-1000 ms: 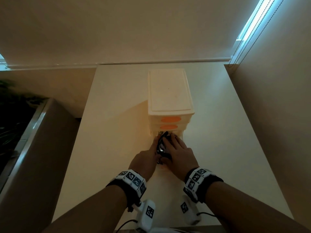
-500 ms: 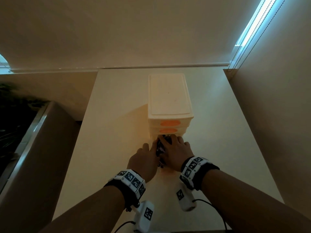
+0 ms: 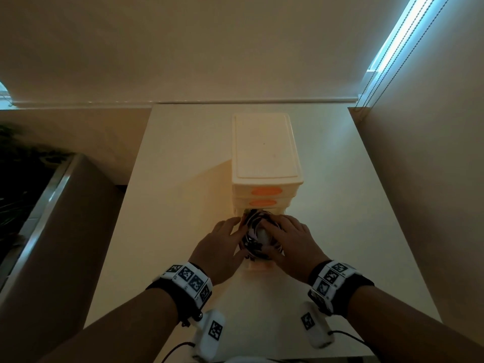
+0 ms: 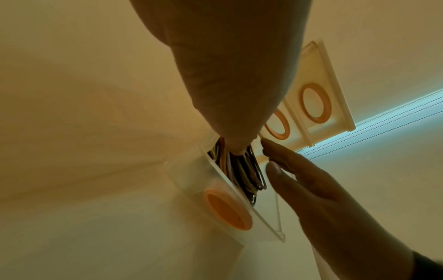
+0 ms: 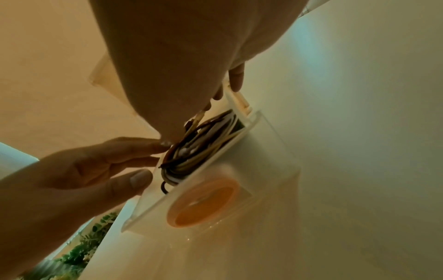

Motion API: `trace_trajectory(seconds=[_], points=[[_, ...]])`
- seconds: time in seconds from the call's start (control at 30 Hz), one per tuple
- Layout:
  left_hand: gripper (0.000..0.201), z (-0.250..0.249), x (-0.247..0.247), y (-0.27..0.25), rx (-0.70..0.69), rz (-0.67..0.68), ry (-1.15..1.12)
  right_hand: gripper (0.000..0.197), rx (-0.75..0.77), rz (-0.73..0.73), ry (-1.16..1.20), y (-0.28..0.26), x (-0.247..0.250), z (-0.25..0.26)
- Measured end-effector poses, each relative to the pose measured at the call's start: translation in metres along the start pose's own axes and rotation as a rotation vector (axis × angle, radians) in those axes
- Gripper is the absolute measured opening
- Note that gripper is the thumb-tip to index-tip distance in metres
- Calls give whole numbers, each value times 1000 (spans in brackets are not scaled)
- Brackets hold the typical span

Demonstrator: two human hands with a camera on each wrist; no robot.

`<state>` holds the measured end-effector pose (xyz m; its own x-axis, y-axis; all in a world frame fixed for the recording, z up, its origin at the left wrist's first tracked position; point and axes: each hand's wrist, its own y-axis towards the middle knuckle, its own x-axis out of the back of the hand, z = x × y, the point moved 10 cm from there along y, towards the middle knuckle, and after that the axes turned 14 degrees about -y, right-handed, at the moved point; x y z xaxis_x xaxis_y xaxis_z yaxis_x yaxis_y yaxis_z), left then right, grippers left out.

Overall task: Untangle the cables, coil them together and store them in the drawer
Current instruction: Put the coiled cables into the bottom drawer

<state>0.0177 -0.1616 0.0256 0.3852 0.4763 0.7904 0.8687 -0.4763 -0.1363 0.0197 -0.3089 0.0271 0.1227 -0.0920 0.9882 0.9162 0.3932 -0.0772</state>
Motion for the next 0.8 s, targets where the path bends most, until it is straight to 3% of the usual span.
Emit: trace_trajectory(seconds=[0.17, 0.37, 0.67, 0.8], points=[[89, 9, -7, -9, -25, 68, 51, 91, 74, 55, -59, -29, -10, -9], [133, 46, -13, -27, 176, 89, -83, 122, -181, 121, 91, -45, -22, -44], [138, 53, -12, -19, 231, 1, -158, 140, -285, 117, 154, -41, -29, -62], [133, 52, -6, -9, 253, -21, -219, 139, -378, 96, 200, -35, -24, -72]])
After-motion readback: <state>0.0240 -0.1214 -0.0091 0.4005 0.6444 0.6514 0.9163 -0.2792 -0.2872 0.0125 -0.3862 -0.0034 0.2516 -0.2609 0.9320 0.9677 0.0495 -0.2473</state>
